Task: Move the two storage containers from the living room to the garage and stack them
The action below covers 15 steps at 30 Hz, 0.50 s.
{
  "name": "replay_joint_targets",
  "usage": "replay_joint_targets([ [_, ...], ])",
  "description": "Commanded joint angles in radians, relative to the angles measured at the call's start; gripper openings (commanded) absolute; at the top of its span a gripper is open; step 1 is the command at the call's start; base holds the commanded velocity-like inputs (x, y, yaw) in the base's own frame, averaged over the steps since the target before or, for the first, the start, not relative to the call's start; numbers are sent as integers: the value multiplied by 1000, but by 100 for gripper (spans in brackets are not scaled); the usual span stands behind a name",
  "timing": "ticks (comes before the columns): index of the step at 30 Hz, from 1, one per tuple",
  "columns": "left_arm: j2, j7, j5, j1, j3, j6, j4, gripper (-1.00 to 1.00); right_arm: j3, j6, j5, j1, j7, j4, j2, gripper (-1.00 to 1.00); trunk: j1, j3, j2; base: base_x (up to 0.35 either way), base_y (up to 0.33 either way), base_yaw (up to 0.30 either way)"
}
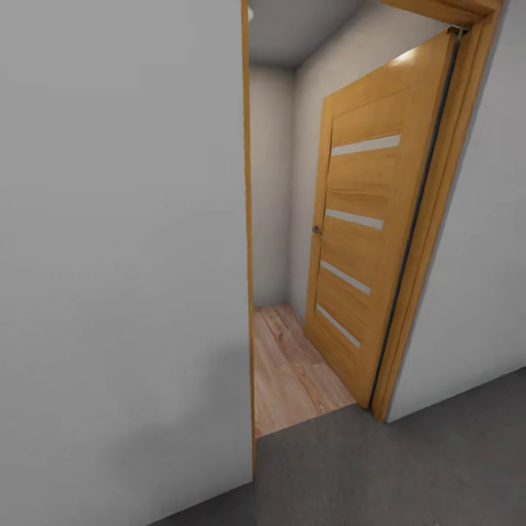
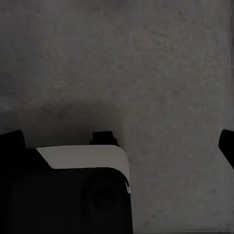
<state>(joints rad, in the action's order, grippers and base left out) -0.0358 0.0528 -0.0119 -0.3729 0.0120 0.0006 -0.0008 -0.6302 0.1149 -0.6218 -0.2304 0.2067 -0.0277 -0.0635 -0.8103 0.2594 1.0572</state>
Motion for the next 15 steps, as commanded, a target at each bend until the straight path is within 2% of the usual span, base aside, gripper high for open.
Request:
replay_joint_targets([
  [1, -9, 3, -1, 16, 1, -1, 0, 100, -8, 5, -9, -1, 0, -3, -1, 100, 0, 1, 1, 0, 0, -271],
  [5, -60, -2, -2, 84, 2, -4, -1, 100, -8, 5, -9, -1, 0, -3, -1, 100, 0, 1, 1, 0, 0, -271],
  [6, -66, -3, -2, 95, 2, -5, -1, 100, -8, 5, -9, -1, 0, -3, -1, 100, 0, 1, 1, 0, 0, -271],
  [8, -73, -3, -2, 112, 2, -6, -1, 100, -8, 5, -9, -1, 0, -3, -1, 100, 0, 1, 1, 0, 0, -271],
  [15, -74, -4, 3, 138, 2, -7, 0, 100, -8, 5, -9, -1, 0, -3, -1, 100, 0, 1, 1, 0, 0, -271],
])
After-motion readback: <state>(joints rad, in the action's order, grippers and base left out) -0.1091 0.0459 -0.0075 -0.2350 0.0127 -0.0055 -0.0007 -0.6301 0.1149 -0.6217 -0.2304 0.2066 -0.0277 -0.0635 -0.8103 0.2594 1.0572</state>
